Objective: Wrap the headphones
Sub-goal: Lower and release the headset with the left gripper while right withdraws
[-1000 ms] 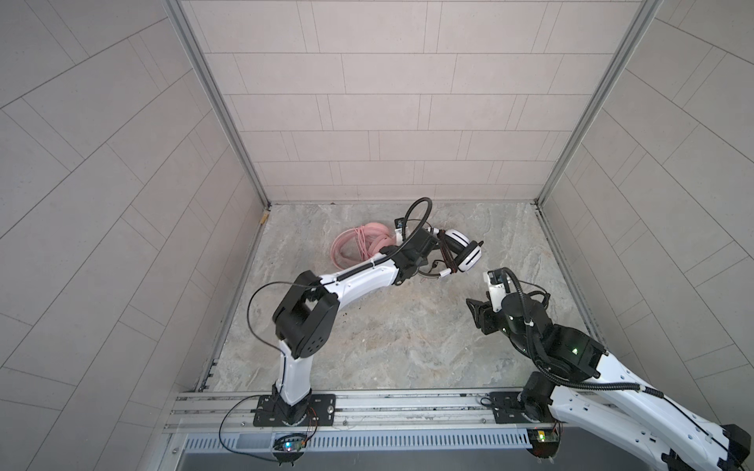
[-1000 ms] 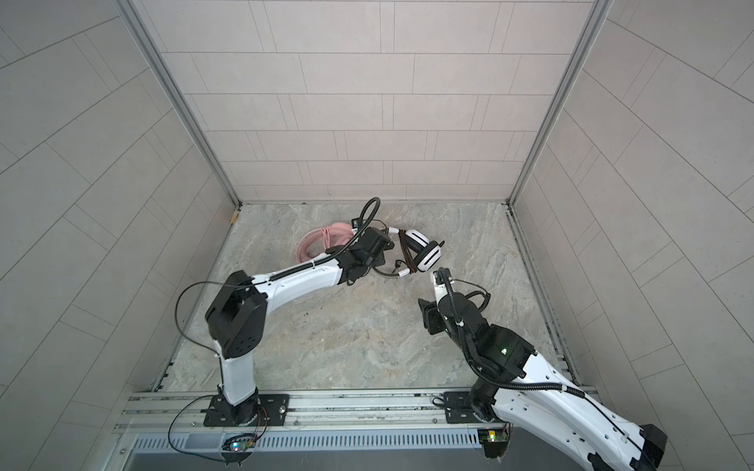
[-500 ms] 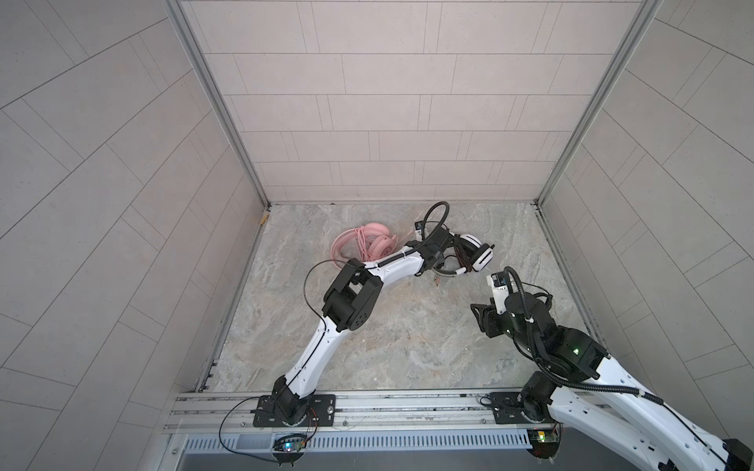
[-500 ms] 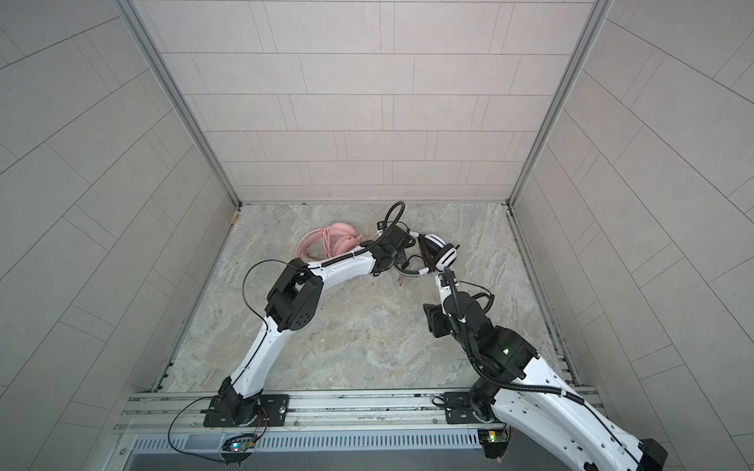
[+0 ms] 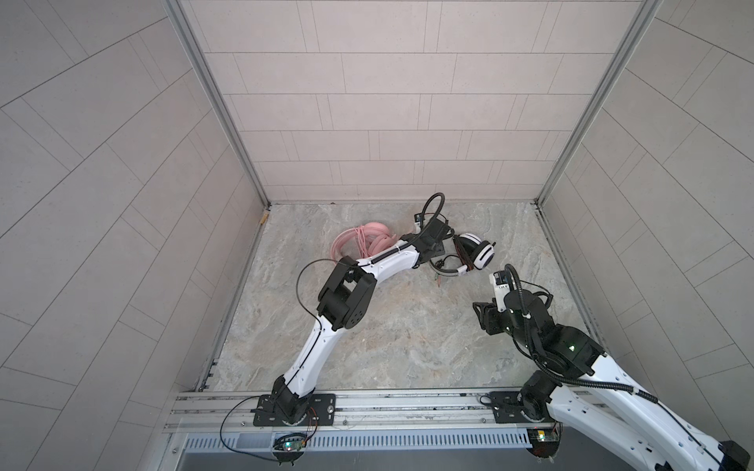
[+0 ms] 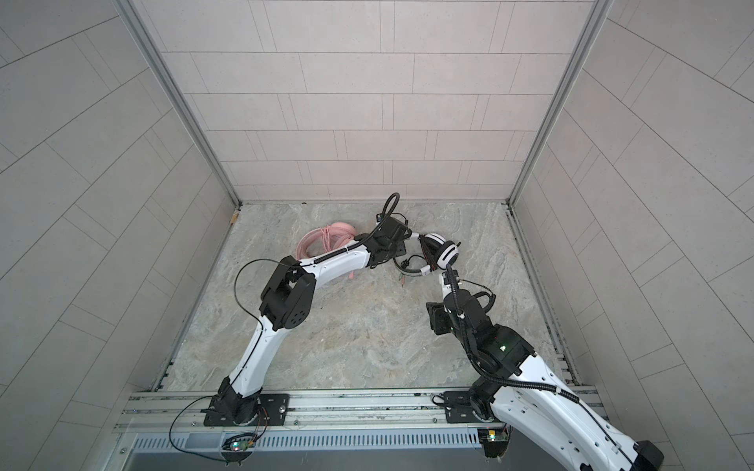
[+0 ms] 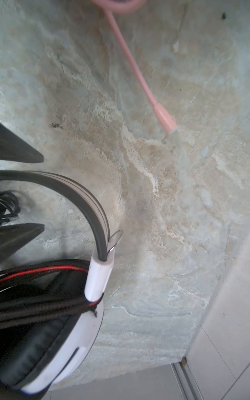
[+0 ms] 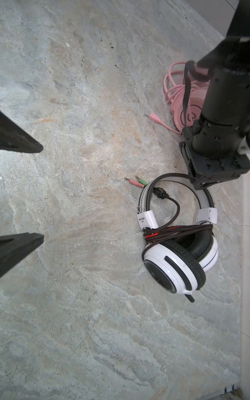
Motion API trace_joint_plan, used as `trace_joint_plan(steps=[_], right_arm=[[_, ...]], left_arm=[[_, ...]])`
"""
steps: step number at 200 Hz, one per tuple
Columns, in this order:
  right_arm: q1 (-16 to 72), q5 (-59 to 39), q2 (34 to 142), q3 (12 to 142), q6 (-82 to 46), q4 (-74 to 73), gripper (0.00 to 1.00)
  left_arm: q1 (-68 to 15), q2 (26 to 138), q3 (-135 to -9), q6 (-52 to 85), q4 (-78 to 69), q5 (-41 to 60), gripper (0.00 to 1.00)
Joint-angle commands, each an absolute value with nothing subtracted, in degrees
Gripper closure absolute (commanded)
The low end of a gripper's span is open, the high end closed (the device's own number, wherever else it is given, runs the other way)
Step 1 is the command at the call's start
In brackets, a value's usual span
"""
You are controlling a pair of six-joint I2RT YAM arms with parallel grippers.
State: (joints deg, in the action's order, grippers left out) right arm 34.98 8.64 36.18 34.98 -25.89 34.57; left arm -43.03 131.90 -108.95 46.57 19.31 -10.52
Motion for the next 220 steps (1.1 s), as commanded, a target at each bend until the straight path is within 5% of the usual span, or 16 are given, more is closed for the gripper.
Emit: trace_joint_plan(steps=[1, 82, 164, 220], right_arm=[[33.1, 10.4, 36.6, 34.1, -27.5, 34.3, 0.4], [20.8, 16.9, 43.4, 35.1, -26.7, 23.5, 0.4], [11.6, 30.1, 51.6, 33.2, -20.8, 6.8, 0.35], [8.6, 36.8, 58.7, 30.1, -14.3, -4.6, 0.31]], left_arm=[[-42.9, 123.1, -104.6, 43.0, 17.3, -11.6, 0.48], [-40.3, 91.8, -70.2, 35.5, 9.5, -19.7, 0.48], [-21.7, 59.4, -41.4, 31.6, 11.7, -22.7, 0.49], [-15.0, 44.9, -28.9, 34.3, 11.2, -34.3, 0.5]])
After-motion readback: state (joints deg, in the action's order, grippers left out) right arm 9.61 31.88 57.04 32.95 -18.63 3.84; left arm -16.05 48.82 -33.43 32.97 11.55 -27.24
